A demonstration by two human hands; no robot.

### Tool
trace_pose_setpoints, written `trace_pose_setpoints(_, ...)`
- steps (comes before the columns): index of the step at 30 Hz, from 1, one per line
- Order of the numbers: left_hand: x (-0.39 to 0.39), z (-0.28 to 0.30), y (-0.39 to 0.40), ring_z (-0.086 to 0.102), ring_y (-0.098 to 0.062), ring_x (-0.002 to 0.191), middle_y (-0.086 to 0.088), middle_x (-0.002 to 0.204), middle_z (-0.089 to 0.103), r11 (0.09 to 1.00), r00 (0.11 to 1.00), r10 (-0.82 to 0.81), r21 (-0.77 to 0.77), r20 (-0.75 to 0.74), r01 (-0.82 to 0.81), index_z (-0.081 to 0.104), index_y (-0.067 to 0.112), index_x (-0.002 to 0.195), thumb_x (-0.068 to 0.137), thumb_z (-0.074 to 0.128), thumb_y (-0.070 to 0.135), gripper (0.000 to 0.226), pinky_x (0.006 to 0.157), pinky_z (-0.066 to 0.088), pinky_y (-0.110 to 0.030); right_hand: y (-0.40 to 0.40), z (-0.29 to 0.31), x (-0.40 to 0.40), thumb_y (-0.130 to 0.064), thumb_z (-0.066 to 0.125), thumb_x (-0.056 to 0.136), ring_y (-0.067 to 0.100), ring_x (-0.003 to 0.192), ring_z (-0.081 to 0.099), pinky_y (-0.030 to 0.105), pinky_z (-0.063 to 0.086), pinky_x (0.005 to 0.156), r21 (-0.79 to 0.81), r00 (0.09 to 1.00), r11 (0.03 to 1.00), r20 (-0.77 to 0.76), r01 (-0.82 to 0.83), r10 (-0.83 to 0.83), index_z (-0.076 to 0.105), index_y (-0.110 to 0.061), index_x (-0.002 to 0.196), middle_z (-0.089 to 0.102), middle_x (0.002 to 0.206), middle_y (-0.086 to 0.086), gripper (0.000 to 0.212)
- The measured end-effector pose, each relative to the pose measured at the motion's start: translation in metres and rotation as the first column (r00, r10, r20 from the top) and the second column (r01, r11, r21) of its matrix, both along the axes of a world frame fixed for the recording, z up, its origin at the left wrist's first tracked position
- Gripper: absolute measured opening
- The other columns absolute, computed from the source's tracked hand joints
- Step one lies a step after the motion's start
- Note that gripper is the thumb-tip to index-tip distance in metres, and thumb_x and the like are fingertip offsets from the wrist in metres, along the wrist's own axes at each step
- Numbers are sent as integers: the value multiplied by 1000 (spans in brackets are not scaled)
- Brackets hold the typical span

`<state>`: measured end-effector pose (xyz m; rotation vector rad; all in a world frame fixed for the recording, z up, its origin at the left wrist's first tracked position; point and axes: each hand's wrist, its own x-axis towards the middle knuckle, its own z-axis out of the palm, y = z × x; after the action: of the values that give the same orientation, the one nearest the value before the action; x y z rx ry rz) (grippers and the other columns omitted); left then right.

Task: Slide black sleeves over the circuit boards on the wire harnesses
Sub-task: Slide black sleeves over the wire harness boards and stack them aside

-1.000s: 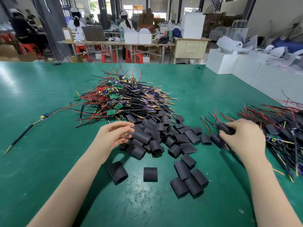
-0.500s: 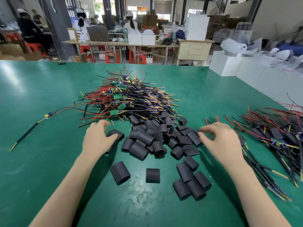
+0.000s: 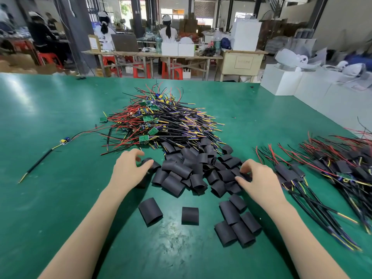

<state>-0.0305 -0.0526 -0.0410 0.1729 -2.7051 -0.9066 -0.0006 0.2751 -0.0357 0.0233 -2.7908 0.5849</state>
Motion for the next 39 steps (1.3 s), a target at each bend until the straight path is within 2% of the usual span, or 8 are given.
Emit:
trace_pose_setpoints(5, -25, 4, 8, 46, -32, 118, -14, 121, 56, 989, 990, -79, -134, -115, 64, 55, 8, 127, 89, 64, 14, 40, 94, 38, -38, 1, 1, -1, -19, 76, 76, 28, 94, 56, 34, 43, 79, -59, 1000, 998, -10, 18, -19, 60, -10, 96, 64, 98, 5, 28)
trace_pose_setpoints(11, -63, 12, 7, 36, -32, 126, -15, 134, 47, 911, 972, -235, -346, 5, 222, 40, 10, 143, 96, 53, 9, 49, 97, 35, -38, 0, 4, 0, -15, 79, 72, 22, 90, 58, 32, 44, 78, -174, 994, 984, -106, -24, 5, 60, -11, 100, 62, 94, 2, 34)
trace_pose_setpoints(16, -69, 8, 1, 46, -33, 108, -14, 106, 55, 874, 967, -251, -439, -40, 209, 62, 6, 111, 92, 62, 11, 21, 85, 40, -37, -2, 6, 1, -14, 79, 72, 20, 89, 57, 33, 46, 80, -181, 986, 980, -156, -82, 53, 61, -13, 101, 61, 94, 0, 34)
trace_pose_setpoints(21, -62, 17, 2, 51, -31, 92, -11, 87, 63, 963, 930, -180, -250, -320, 101, 68, 3, 89, 92, 63, 14, 12, 78, 38, -38, -2, 10, 2, -10, 78, 73, 24, 97, 59, 36, 47, 88, -179, 981, 979, -184, -96, 62, 64, -9, 109, 63, 101, 6, 39)
trace_pose_setpoints(26, -40, 51, 2, 51, -22, 57, -7, 62, 57, 933, 875, -98, 263, -474, 246, 65, 14, 87, 94, 58, 19, 11, 61, 42, -29, -5, 15, 5, -11, 76, 74, 21, 99, 58, 43, 45, 90, -155, 965, 979, -246, -134, 93, 58, -17, 120, 64, 104, -2, 50)
trace_pose_setpoints(32, 2, 43, -1, 37, -8, 52, 4, 66, 63, 753, 811, -479, 318, -335, 576, 72, 24, 88, 96, 58, 11, 21, 50, 34, -21, -15, 22, 11, -5, 78, 70, 6, 88, 62, 41, 45, 90, -280, 917, 918, -362, -280, 169, 57, -22, 117, 67, 95, -13, 54)
trace_pose_setpoints(34, 10, 30, 5, 38, -12, 53, -11, 69, 63, 739, 814, -499, 343, -299, 579, 72, 26, 88, 96, 59, 11, 21, 52, 33, -25, -18, 22, 12, -6, 79, 70, -1, 88, 62, 40, 43, 92, -302, 910, 905, -377, -298, 174, 57, -24, 117, 67, 94, -17, 55)
trace_pose_setpoints(39, 17, 17, 14, 37, -16, 54, 3, 60, 52, 712, 804, -531, 373, -268, 595, 72, 16, 94, 94, 56, 22, 17, 52, 31, -25, -20, 22, 13, -4, 79, 70, -2, 92, 62, 49, 43, 95, -358, 897, 867, -398, -346, 193, 57, -25, 117, 68, 95, -18, 55)
